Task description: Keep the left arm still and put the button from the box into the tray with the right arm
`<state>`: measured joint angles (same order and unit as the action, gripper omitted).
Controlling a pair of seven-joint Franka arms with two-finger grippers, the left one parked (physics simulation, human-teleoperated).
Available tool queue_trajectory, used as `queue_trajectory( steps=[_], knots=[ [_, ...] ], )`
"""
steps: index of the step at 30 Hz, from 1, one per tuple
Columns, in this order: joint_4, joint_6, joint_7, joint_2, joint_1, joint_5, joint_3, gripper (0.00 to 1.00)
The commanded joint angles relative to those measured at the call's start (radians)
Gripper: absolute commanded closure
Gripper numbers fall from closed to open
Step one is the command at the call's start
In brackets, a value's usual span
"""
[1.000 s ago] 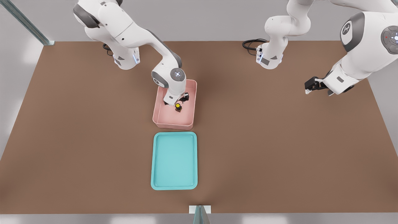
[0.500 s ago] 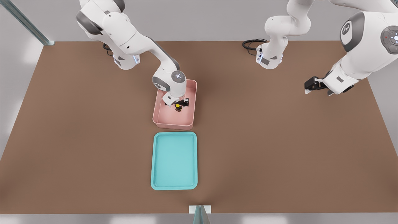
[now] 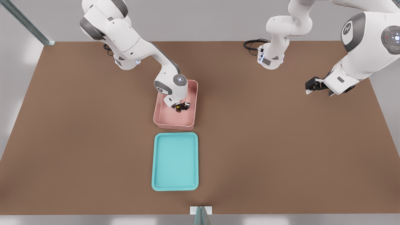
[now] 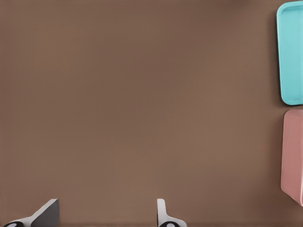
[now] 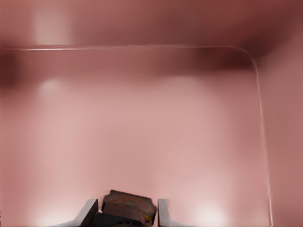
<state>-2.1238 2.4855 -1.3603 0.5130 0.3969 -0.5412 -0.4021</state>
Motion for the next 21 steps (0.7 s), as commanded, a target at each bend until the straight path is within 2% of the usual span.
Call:
queue_trajectory(
  steps=[1, 4, 7, 10, 12, 13, 16, 17, 19, 21],
  knots=[
    [0.002, 0.006, -0.129, -0.001, 0.0, -0.003, 0.0, 0.52],
    [0.024, -0.011, -0.122, -0.013, -0.006, -0.002, 0.002, 0.54],
    [0.034, -0.086, -0.039, -0.096, -0.043, 0.009, -0.001, 0.54],
    [0.111, -0.296, 0.282, -0.231, -0.079, 0.236, -0.003, 0.53],
    [0.241, -0.381, 0.385, -0.211, -0.105, 0.251, 0.0, 0.53],
    [0.379, -0.381, 0.383, -0.13, -0.096, 0.285, 0.005, 0.53],
    [0.784, -0.39, 0.391, 0.211, -0.05, 0.268, 0.006, 0.52],
    [0.864, -0.378, 0.484, 0.298, -0.05, 0.262, 0.049, 0.52],
    [0.94, -0.304, 0.622, 0.43, -0.039, 0.26, 0.127, 0.52],
    [0.941, -0.249, 0.661, 0.461, -0.039, 0.26, 0.164, 0.52]
  ],
)
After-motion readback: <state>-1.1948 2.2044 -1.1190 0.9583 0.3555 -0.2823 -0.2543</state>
